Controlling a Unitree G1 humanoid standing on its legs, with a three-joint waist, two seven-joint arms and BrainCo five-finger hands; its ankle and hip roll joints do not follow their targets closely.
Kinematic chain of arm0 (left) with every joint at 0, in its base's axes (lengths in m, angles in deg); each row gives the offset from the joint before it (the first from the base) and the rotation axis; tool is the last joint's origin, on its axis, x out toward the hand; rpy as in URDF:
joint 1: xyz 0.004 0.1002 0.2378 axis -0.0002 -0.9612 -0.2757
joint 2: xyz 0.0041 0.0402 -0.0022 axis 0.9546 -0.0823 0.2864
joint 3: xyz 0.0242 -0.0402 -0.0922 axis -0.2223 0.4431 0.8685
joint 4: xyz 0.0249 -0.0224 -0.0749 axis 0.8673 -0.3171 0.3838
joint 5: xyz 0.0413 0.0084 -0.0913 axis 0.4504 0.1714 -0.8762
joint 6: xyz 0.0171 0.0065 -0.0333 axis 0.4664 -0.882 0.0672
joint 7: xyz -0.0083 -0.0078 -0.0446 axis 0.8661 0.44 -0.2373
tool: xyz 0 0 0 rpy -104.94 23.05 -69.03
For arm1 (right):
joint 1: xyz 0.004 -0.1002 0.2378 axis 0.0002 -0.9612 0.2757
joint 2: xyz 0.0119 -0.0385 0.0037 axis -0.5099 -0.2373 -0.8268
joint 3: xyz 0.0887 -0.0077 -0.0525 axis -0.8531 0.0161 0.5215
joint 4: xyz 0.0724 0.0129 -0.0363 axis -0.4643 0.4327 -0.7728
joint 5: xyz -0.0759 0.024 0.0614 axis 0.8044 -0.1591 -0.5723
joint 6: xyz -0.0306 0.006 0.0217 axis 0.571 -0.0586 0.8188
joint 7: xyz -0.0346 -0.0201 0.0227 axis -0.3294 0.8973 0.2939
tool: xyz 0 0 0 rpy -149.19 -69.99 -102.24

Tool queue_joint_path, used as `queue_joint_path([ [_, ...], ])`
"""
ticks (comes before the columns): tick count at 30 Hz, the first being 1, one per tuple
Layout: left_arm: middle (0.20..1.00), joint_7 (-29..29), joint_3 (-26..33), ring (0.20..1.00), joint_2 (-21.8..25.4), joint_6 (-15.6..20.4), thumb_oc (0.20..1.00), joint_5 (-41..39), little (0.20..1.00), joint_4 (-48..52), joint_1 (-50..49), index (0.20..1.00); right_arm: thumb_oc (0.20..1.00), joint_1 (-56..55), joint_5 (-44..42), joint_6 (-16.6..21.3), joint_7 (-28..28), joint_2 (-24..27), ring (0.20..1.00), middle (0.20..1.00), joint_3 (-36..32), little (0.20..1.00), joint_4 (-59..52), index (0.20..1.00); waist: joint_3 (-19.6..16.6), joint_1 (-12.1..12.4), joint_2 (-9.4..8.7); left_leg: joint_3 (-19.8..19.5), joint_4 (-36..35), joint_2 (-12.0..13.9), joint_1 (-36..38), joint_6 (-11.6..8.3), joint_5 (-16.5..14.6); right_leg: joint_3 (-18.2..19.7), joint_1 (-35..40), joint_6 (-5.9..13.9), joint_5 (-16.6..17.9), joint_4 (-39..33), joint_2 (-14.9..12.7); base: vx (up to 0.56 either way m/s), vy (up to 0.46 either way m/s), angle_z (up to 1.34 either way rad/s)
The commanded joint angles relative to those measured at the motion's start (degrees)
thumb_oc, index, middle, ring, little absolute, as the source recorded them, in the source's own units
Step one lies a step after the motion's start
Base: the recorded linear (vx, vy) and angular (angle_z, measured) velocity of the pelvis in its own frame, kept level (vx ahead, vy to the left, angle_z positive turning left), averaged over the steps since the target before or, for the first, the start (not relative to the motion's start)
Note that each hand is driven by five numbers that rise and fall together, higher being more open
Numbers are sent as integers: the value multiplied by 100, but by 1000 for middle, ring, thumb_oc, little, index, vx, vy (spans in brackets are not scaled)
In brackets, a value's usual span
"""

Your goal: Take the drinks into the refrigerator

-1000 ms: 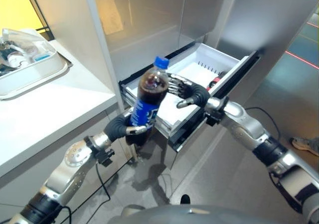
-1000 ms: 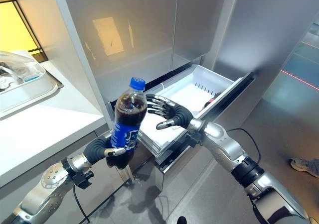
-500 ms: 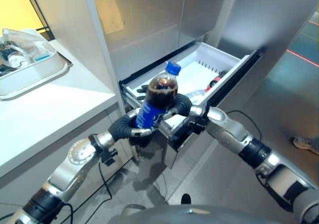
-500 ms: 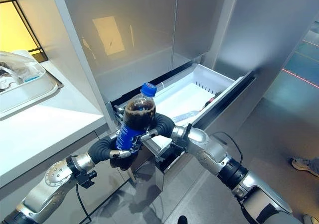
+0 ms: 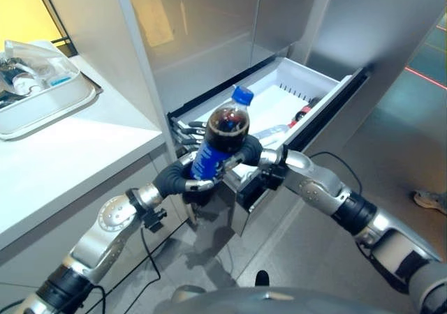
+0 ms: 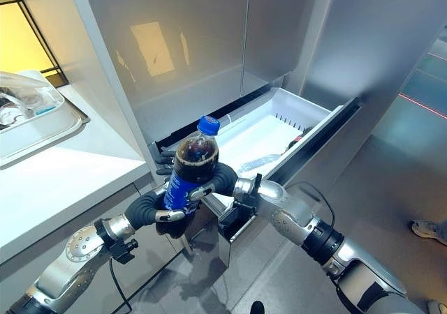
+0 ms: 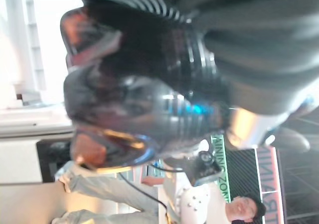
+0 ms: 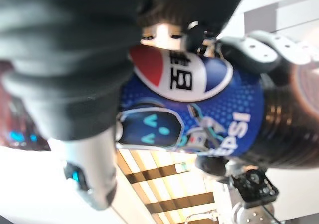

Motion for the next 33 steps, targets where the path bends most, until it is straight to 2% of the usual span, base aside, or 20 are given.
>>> queue_joint_path([
  [1, 200, 134, -68, 200, -217, 534, 200, 6, 200, 227, 864, 200, 200, 760, -558, 251, -311, -514, 200, 200, 342, 200, -986, 200, -37, 99, -45, -346, 7, -448, -214, 569, -253, -146, 169, 343, -803, 775, -211, 0, 0, 0],
  [6, 200, 156, -43, 200, -288, 517, 200, 60, 200, 195, 799, 200, 200, 664, -611, 284, -250, -675, 200, 200, 275, 200, -963, 200, -44, 105, -35, -335, 7, -444, -212, 569, -258, -127, 173, 340, -809, 767, -212, 0, 0, 0],
  [17, 200, 210, 8, 200, -376, 503, 200, 112, 200, 195, 695, 200, 200, 558, -639, 356, -183, -692, 200, 200, 197, 200, -1058, 200, -60, 107, -14, -336, 7, -438, -213, 571, -270, -122, 172, 349, -799, 753, -214, 0, 0, 0],
  [18, 241, 226, 23, 241, -390, 499, 241, 127, 241, 193, 689, 241, 200, 545, -641, 367, -173, -701, 200, 200, 178, 200, -1063, 200, -67, 105, -13, -338, 7, -438, -210, 571, -273, -118, 176, 350, -797, 746, -211, 0, 0, 0],
  [19, 351, 224, 36, 351, -412, 495, 351, 120, 351, 195, 668, 351, 200, 531, -647, 363, -167, -707, 200, 200, 166, 200, -1066, 200, -71, 106, -11, -335, 7, -435, -208, 570, -277, -116, 180, 350, -795, 742, -214, 0, 0, 0],
  [20, 545, 231, 35, 545, -433, 491, 545, 115, 545, 196, 654, 545, 200, 513, -649, 367, -159, -707, 200, 200, 148, 200, -1060, 200, -75, 100, -11, -332, 7, -434, -206, 570, -281, -121, 184, 350, -795, 738, -215, 0, 0, 0],
  [21, 545, 231, 35, 545, -434, 491, 545, 115, 545, 196, 654, 545, 200, 512, -649, 366, -159, -706, 200, 200, 149, 200, -1061, 200, -76, 100, -10, -332, 7, -434, -206, 570, -281, -121, 184, 350, -795, 737, -214, 0, 0, 0],
  [22, 1000, 236, 41, 1000, -449, 485, 1000, 111, 1000, 201, 644, 1000, 200, 500, -665, 376, -153, -719, 200, 200, 133, 200, -1060, 200, -78, 102, -9, -327, 7, -431, -203, 571, -284, -119, 184, 352, -796, 737, -213, 0, 0, 0],
  [29, 1000, 262, 165, 1000, -528, 411, 1000, -41, 1000, 222, 509, 1000, 200, 388, -641, 554, 1, -645, 200, 200, -148, 200, -1006, 200, -90, 83, 4, -319, 7, -413, -197, 566, -291, -113, 175, 352, -804, 741, -206, 0, 0, 0],
  [33, 1000, 160, 269, 1000, -486, 334, 1000, -237, 1000, 294, 340, 1000, 200, 55, -668, 710, 99, -470, 200, 200, -569, 200, -1008, 200, -99, 58, 4, -326, 7, -412, -201, 569, -296, -110, 166, 356, -807, 741, -200, 9, 1, 0],
])
